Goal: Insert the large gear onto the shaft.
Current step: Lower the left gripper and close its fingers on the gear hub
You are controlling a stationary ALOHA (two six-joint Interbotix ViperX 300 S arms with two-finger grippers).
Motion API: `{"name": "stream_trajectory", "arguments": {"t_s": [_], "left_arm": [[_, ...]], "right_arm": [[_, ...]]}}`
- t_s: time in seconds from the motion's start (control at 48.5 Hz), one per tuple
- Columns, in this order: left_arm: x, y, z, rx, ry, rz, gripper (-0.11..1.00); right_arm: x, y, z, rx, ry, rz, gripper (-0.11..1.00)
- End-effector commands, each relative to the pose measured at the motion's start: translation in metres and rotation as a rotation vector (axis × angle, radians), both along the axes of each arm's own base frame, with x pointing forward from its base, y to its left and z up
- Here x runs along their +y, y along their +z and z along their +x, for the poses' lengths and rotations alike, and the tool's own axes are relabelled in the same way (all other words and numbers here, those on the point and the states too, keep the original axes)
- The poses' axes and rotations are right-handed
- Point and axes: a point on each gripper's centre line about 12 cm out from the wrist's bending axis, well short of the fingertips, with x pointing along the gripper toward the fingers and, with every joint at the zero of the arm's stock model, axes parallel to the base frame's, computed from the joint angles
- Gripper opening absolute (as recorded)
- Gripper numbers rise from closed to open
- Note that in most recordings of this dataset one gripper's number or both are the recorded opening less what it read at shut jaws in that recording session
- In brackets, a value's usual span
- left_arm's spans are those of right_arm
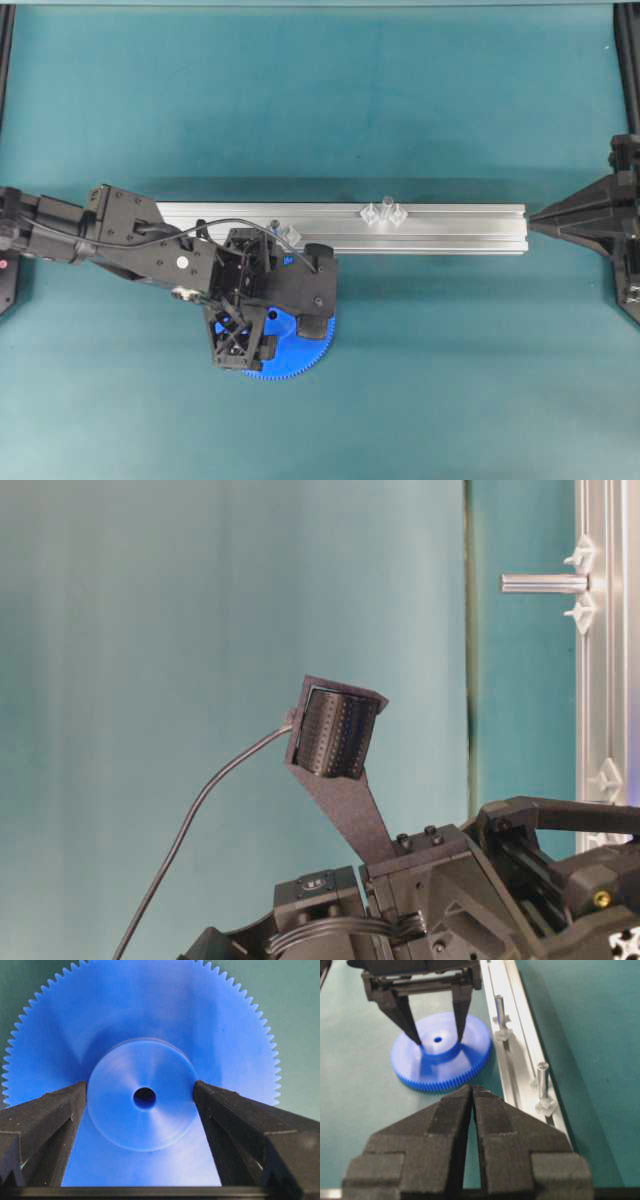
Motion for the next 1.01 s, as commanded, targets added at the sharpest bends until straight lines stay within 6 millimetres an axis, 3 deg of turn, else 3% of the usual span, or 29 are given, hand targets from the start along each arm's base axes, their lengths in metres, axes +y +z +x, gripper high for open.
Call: {"name": "stream_trajectory", "arguments": {"t_s": [0.0,0.412,0.989], "left_arm": [[-0.004,-0.008,-0.006,0.038,-0.020,0.009,0.92],[-0.015,-0.012,-0.002,0.015,-0.040,0.004,0.92],[-0.021,-0.026,-0.011,0.057,-0.056,0.010,0.92]], "right_arm": [[0.000,0.005,0.002,-0.016,-0.004,0.008,0.14],[0.000,0.004,0.002,-0.015,-0.011,0.035,0.14],[0.000,0.004,0.002,-0.015,-0.010,0.037,0.14]]}}
